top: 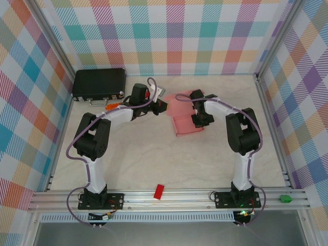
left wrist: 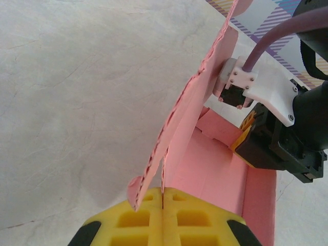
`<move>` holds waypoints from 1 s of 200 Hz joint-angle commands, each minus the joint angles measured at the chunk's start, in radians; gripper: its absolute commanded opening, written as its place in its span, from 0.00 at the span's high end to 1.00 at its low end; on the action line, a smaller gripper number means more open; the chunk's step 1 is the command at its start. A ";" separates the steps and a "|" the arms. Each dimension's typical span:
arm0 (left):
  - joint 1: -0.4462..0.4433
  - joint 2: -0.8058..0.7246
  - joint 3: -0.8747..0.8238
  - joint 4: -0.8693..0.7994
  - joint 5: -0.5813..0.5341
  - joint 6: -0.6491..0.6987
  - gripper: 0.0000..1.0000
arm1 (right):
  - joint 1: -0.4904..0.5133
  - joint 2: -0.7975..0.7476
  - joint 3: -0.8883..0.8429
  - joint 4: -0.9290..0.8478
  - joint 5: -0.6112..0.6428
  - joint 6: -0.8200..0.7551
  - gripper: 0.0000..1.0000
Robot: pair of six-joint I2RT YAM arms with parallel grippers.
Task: Fold the paper box
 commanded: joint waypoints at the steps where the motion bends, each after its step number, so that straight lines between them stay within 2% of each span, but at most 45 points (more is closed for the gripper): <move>1: 0.000 0.005 0.032 -0.005 0.016 0.010 1.00 | 0.004 0.052 0.002 -0.070 0.062 0.008 0.86; 61: 0.000 0.006 0.035 -0.009 0.018 0.009 1.00 | 0.015 0.097 0.018 -0.104 0.150 0.025 0.87; 102: 0.000 0.008 0.039 -0.012 0.022 0.008 1.00 | 0.014 0.099 0.009 -0.091 0.120 0.036 0.87; 139: 0.000 0.006 0.038 -0.016 0.021 0.009 1.00 | 0.014 0.035 0.014 -0.054 0.063 0.050 0.81; 185: 0.000 0.006 0.042 -0.018 0.024 0.011 1.00 | 0.014 -0.041 0.041 -0.023 0.011 0.077 0.65; 200: 0.000 0.006 0.043 -0.017 0.026 0.012 1.00 | 0.013 -0.050 0.048 -0.016 -0.006 0.077 0.64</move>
